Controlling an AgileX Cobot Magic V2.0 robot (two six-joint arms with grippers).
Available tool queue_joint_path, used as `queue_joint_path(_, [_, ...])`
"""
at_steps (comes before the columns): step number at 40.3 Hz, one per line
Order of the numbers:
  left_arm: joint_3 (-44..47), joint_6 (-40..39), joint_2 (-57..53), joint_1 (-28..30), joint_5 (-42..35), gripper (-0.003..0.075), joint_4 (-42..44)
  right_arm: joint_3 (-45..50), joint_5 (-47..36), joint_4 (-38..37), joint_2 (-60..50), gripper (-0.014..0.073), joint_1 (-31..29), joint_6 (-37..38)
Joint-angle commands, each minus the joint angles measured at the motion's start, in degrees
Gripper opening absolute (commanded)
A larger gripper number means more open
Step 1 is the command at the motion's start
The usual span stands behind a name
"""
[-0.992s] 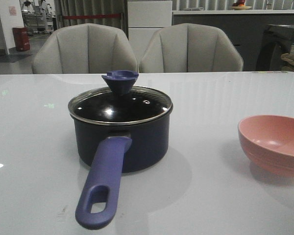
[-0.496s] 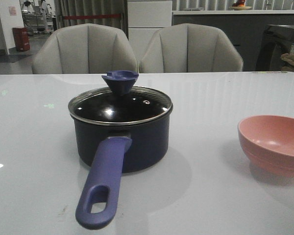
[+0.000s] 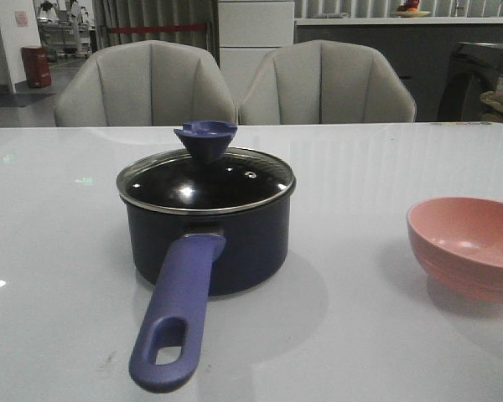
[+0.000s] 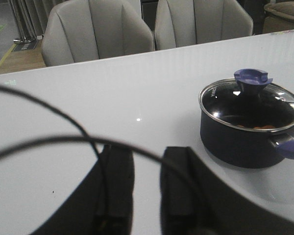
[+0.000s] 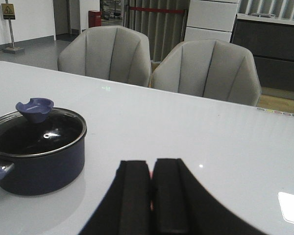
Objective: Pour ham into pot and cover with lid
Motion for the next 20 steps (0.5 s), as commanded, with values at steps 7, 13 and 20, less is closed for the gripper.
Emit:
queue_joint_path(7, [-1.37,-0.19,0.65,0.05,-7.5,0.0144,-1.72,-1.48,-4.44,0.72,0.52,0.0145,0.12,-0.51])
queue_joint_path(13, [-1.32,-0.19,0.65,0.05,-7.5,0.0144,-1.72,-1.48,-4.44,0.72,0.52,0.0145,0.12,-0.51])
queue_joint_path(20, [-1.32,-0.19,0.65,0.05,-7.5,0.0144,-1.72,-1.48,-4.44,0.72,0.52,0.0145,0.12,-0.51])
